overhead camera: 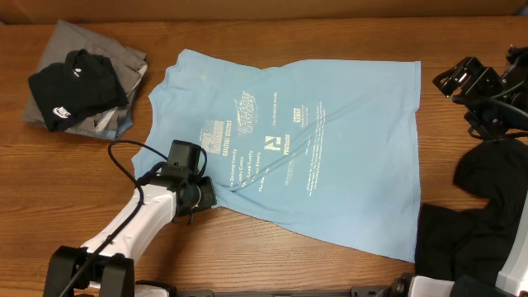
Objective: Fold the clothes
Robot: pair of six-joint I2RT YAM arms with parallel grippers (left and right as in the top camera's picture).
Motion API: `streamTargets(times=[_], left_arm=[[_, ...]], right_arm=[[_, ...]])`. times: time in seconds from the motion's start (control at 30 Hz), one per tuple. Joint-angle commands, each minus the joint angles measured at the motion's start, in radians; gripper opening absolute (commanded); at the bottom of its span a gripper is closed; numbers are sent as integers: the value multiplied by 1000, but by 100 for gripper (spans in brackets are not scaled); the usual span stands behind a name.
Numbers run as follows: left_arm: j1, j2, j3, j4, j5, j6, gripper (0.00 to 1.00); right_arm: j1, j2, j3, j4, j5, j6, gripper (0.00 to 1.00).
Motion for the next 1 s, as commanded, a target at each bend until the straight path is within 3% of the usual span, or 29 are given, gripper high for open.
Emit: streamTargets(times=[0.0, 0.13, 0.33, 0.43, 0.53, 0.73, 0.97], left_arm=[[-2, 0, -22, 1, 2, -8, 4], [2, -2, 40, -145, 97, -12, 4], [2, -2, 217, -511, 96, -14, 4], [2, -2, 285, -624, 98, -15, 4], [2, -2, 328, -657, 98, -14, 4], [0, -2, 343, -503, 103, -8, 9], [-88, -2, 315, -671, 145, -44, 4]], right_arm=[[-2, 1, 0, 2, 6, -3, 100], [-2, 1, 0, -6, 6, -3, 100], [-2, 1, 0, -5, 6, -3, 100], [-2, 1, 0, -4, 6, -3, 100], [-2, 1, 0, -3, 6, -4, 100], [-2, 1, 0, 6, 6, -4, 100], [-2, 1, 0, 7, 6, -4, 100]])
